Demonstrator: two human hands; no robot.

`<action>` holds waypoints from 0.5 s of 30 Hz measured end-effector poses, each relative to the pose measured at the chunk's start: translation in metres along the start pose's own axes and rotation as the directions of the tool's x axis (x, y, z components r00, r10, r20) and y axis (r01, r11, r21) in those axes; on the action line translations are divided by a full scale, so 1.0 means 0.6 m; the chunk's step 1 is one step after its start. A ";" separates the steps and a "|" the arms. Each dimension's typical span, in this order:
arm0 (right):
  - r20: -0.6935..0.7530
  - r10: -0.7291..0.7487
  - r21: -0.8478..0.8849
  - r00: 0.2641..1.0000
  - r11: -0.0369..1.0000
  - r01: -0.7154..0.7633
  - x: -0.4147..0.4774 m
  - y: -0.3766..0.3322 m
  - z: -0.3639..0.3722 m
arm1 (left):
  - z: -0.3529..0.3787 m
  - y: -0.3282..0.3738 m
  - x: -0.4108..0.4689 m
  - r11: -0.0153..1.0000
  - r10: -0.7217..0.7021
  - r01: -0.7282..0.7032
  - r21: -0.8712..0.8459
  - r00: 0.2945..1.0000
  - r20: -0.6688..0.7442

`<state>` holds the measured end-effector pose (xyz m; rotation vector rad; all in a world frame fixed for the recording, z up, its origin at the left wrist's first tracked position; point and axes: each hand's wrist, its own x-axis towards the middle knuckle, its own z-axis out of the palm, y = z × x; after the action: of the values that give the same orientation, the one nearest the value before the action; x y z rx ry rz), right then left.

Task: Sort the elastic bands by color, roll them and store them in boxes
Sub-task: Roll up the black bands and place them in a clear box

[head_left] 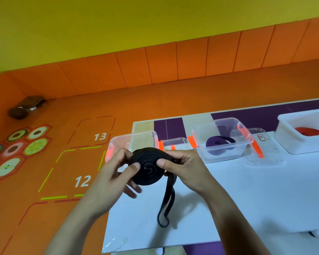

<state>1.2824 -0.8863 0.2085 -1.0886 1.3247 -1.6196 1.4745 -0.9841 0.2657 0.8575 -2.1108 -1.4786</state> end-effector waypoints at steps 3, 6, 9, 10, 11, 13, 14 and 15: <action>0.050 0.007 -0.030 0.999 1.000 -0.006 0.002 -0.011 0.010 | -0.030 0.027 0.004 0.974 0.080 -0.090 0.206 0.995 0.057; 0.035 -0.006 0.022 0.999 1.000 0.005 0.005 -0.012 0.017 | -0.029 0.032 0.003 0.973 0.131 -0.138 0.183 0.990 0.054; 0.020 0.016 0.044 1.000 0.999 -0.016 0.005 -0.007 0.012 | -0.014 0.018 0.000 0.984 0.162 -0.160 0.075 0.986 -0.032; 0.014 0.032 0.043 0.999 0.999 -0.032 0.004 -0.004 0.009 | -0.010 0.012 0.002 0.985 0.171 -0.169 0.033 0.983 -0.062; 0.009 0.043 0.045 0.999 0.998 -0.043 0.002 -0.001 0.007 | -0.006 0.008 0.003 0.984 0.176 -0.177 -0.009 0.980 -0.088; -0.007 0.059 0.060 0.998 0.996 -0.059 -0.002 0.002 0.005 | 0.005 0.002 0.005 0.978 0.153 -0.168 -0.121 0.980 -0.129; -0.021 0.061 0.063 0.998 0.996 -0.060 -0.003 0.002 0.004 | 0.011 0.002 0.004 0.975 0.111 -0.134 -0.175 0.984 -0.138; -0.039 0.059 0.055 0.997 0.997 -0.057 -0.003 0.001 0.002 | 0.016 0.002 0.002 0.971 0.059 -0.087 -0.224 0.990 -0.131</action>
<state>1.2842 -0.8853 0.2080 -0.9814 1.3194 -1.6329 1.4670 -0.9782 0.2637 0.7553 -1.8203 -1.5521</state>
